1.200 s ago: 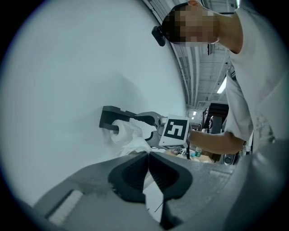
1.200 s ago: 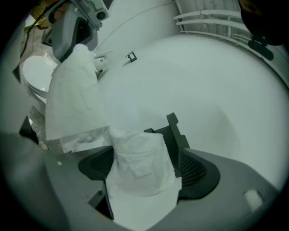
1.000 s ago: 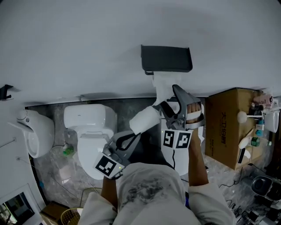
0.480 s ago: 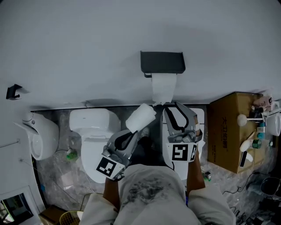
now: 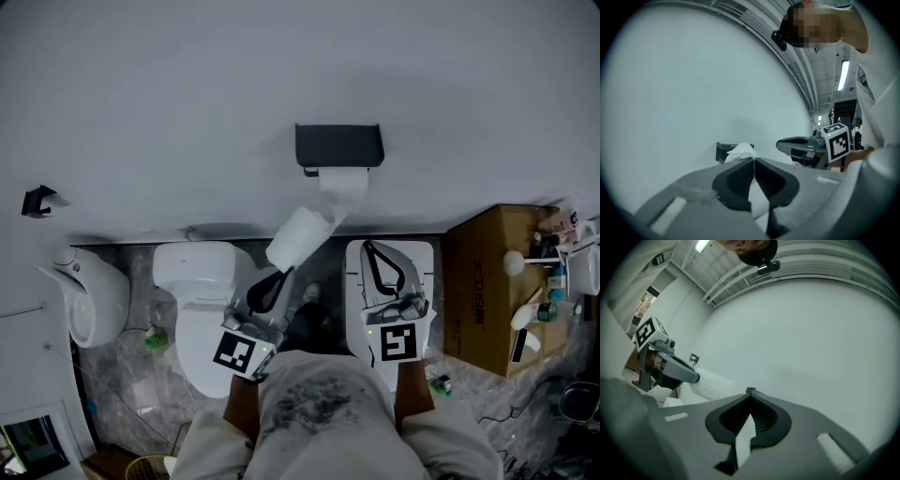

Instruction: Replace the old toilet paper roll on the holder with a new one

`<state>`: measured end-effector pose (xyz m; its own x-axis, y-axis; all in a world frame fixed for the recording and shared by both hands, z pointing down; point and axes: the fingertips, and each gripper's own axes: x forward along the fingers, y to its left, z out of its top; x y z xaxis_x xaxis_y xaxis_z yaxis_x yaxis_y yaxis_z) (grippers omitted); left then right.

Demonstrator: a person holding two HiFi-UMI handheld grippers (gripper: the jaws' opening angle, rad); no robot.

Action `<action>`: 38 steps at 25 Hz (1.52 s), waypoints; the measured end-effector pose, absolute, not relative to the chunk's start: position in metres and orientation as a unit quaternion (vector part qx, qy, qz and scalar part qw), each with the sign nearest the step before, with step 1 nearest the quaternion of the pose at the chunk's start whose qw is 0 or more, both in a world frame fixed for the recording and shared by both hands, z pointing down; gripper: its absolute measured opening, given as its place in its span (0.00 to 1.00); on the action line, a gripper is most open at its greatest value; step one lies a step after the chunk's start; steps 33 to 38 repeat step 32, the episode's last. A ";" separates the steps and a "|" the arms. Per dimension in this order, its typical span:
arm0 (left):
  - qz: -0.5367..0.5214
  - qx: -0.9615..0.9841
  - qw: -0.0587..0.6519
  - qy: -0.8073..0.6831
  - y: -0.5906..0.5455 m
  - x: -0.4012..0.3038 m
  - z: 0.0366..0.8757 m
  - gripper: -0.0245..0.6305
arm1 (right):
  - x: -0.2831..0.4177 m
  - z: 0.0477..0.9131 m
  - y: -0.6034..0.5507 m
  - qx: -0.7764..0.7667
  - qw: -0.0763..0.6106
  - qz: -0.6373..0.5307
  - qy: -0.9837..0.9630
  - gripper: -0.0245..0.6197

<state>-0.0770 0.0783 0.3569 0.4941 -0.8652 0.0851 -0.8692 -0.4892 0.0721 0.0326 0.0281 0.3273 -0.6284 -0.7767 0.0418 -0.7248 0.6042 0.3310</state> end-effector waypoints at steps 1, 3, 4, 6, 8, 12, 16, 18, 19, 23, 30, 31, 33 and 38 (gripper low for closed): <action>0.018 0.862 0.048 -0.505 0.077 -0.076 0.355 0.06 | 0.033 0.326 0.030 0.421 0.084 -0.139 -0.893 0.04; 0.016 0.857 0.052 -0.512 0.074 -0.073 0.351 0.06 | 0.035 0.324 0.033 0.418 0.077 -0.132 -0.896 0.04; 0.015 0.856 0.051 -0.515 0.072 -0.072 0.350 0.06 | 0.036 0.325 0.034 0.416 0.076 -0.127 -0.897 0.04; 0.015 0.854 0.046 -0.518 0.070 -0.070 0.348 0.06 | 0.037 0.329 0.037 0.410 0.081 -0.115 -0.901 0.04; 0.016 0.854 0.039 -0.518 0.069 -0.068 0.346 0.06 | 0.037 0.331 0.039 0.403 0.080 -0.102 -0.906 0.04; 0.019 0.857 0.034 -0.514 0.068 -0.062 0.345 0.06 | 0.035 0.332 0.041 0.397 0.067 -0.090 -0.911 0.04; 0.018 0.857 0.032 -0.514 0.066 -0.059 0.343 0.06 | 0.036 0.333 0.041 0.396 0.066 -0.086 -0.912 0.04; 0.018 0.857 0.031 -0.514 0.065 -0.057 0.341 0.06 | 0.036 0.332 0.041 0.396 0.064 -0.086 -0.912 0.04; 0.018 0.857 0.030 -0.514 0.065 -0.056 0.341 0.06 | 0.037 0.332 0.041 0.395 0.063 -0.085 -0.912 0.04; 0.020 0.858 0.029 -0.513 0.065 -0.053 0.338 0.06 | 0.038 0.332 0.041 0.394 0.065 -0.084 -0.913 0.04; 0.022 0.859 0.027 -0.511 0.068 -0.049 0.336 0.06 | 0.042 0.332 0.044 0.395 0.065 -0.079 -0.913 0.04; 0.022 0.859 0.026 -0.511 0.068 -0.048 0.336 0.06 | 0.043 0.332 0.044 0.395 0.065 -0.079 -0.913 0.04; 0.021 0.859 0.026 -0.511 0.069 -0.048 0.336 0.06 | 0.043 0.332 0.045 0.395 0.065 -0.079 -0.913 0.04; 0.021 0.859 0.026 -0.511 0.069 -0.048 0.336 0.06 | 0.043 0.332 0.045 0.395 0.065 -0.079 -0.913 0.04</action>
